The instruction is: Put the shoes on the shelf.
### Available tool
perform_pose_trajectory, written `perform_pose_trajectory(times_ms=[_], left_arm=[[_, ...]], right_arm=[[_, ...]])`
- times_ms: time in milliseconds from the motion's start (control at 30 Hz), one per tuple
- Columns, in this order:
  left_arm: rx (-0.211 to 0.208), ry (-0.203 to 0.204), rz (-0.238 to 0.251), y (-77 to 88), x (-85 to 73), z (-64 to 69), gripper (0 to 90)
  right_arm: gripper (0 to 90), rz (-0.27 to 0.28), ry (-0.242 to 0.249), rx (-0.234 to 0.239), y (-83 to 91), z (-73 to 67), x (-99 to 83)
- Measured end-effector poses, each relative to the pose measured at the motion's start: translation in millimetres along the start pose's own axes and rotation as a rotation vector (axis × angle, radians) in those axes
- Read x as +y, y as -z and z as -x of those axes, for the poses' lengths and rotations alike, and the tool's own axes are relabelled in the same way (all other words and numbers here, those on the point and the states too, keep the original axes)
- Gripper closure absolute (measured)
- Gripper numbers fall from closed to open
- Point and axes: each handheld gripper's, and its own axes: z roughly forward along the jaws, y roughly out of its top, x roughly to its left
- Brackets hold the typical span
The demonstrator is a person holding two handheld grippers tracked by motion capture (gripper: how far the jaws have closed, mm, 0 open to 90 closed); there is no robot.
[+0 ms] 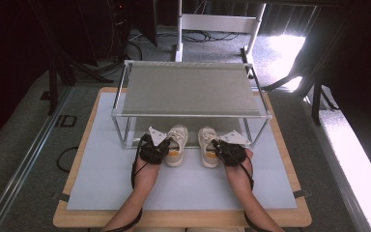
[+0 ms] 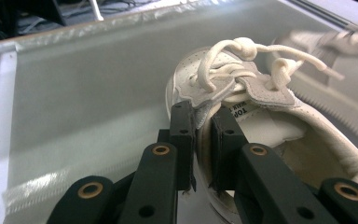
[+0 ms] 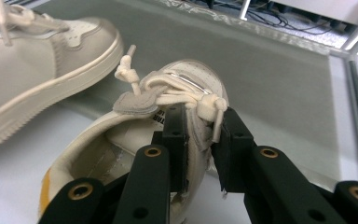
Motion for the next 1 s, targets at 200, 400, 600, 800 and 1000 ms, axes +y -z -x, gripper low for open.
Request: perform_pose_trajectory(times_ms=[200, 400, 600, 800, 1000], left_arm=[[0.010, 0.033, 0.015, -14.2, 7.4, 7.4, 81.6], [0.021, 0.055, 0.005, -27.4, 11.9, 14.6, 81.2], [-0.015, 0.068, -0.008, -32.6, 8.8, 13.2, 78.4], [-0.081, 0.064, -0.008, -29.8, 13.4, 13.8, 64.8], [-0.110, 0.065, 0.026, -23.9, 20.3, 15.8, 58.7]], right_arm=[[76.1, -0.009, -0.024, -0.003, -17.7, -3.9, 8.4], [76.0, -0.012, 0.009, -0.028, -31.1, -14.0, 12.6], [75.1, -0.022, -0.001, -0.041, -39.3, -16.0, 17.6], [71.5, -0.017, -0.015, -0.020, -40.7, -12.1, 17.2], [60.3, -0.003, -0.017, -0.008, -35.9, -6.8, 12.1]])
